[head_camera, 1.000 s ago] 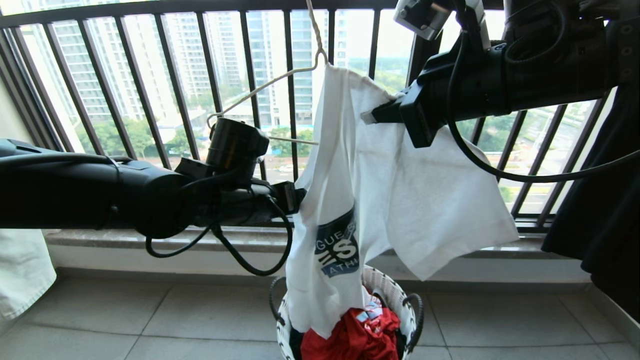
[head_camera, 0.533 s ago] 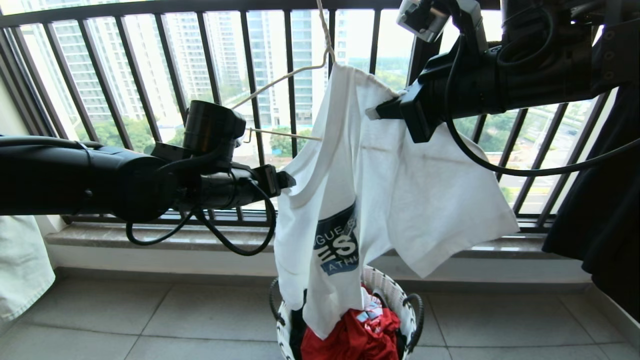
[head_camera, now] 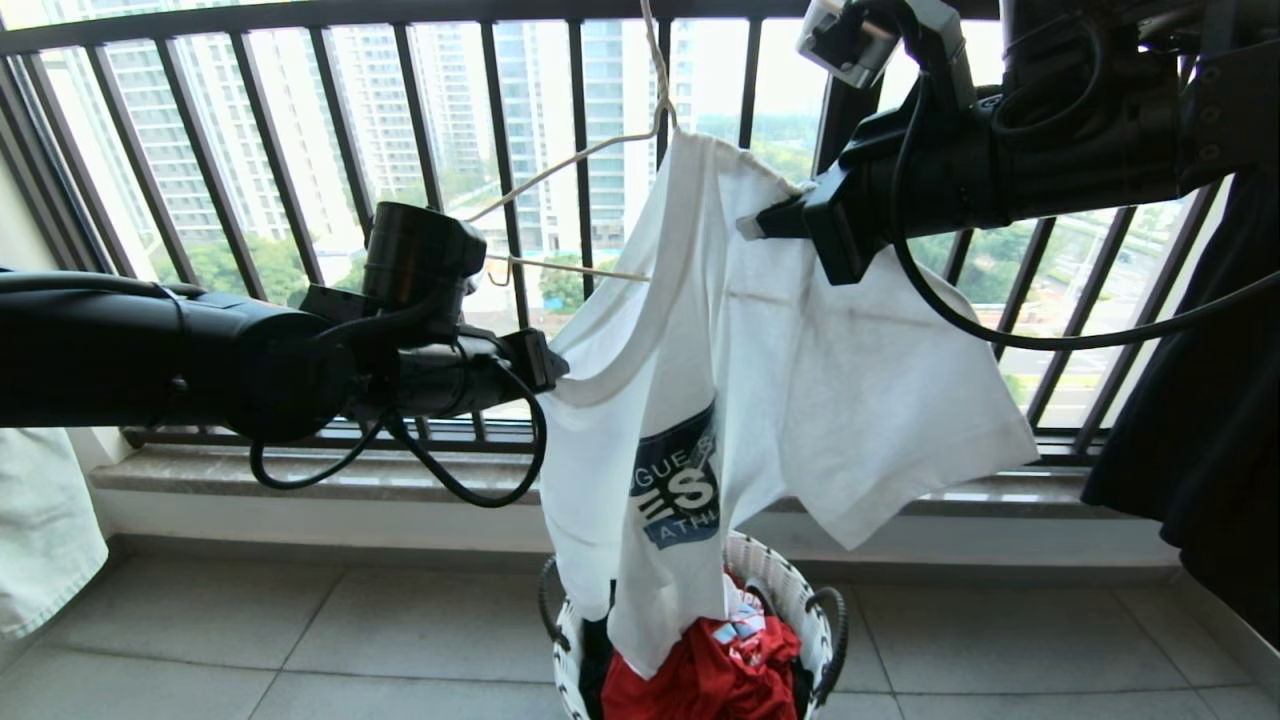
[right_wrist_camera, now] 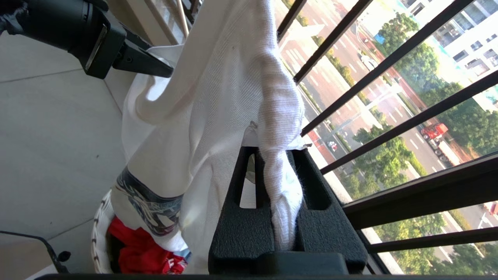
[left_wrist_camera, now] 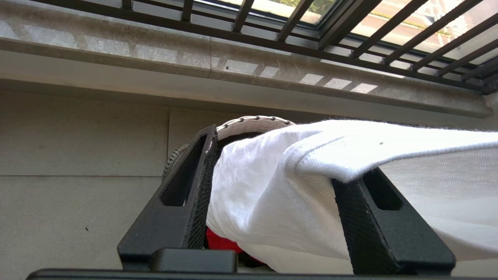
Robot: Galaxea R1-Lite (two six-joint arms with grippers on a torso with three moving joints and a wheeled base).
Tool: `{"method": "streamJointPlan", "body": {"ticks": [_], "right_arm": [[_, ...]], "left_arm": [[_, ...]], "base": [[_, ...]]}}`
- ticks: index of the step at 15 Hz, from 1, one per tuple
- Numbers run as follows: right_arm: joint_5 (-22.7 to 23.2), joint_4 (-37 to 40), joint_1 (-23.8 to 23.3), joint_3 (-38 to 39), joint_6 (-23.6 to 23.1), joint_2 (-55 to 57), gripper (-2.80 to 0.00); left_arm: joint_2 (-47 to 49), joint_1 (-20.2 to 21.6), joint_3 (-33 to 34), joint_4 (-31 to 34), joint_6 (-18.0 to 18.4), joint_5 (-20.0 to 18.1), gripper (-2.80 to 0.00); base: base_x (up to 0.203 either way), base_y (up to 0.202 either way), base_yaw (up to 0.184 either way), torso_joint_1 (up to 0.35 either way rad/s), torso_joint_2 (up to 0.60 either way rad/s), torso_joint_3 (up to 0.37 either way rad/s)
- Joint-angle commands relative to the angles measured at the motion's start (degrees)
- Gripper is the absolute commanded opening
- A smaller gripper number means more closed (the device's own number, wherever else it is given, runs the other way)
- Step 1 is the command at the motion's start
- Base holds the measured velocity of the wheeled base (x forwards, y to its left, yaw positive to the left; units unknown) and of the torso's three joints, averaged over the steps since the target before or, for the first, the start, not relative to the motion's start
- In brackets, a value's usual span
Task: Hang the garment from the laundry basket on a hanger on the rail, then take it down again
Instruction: Hang the clothes on the clothes rack
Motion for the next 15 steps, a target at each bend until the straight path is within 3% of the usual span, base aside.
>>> {"method": "streamJointPlan", "body": {"ticks": [1, 8, 15], "right_arm": [[0.12, -0.16, -1.86, 0.01, -0.13, 0.13, -2.80], [0.95, 0.06, -6.59, 0.71, 0.55, -0.62, -2.80], [4.13, -0.17, -7.31, 6.28, 3.13, -5.85, -2.80]], "left_arm": [[0.23, 0.07, -0.07, -0.03, -0.05, 0.04, -2.80], [2.15, 3.25, -1.45, -0.38, 0.65, 0.04, -2.80], [4.10, 7.30, -3.84, -0.22, 0.83, -0.04, -2.80]], "base": [[0.000, 0.000, 0.000, 0.000, 0.00, 0.000], [0.000, 0.000, 0.000, 0.000, 0.00, 0.000], [0.000, 0.000, 0.000, 0.000, 0.00, 0.000]]}}
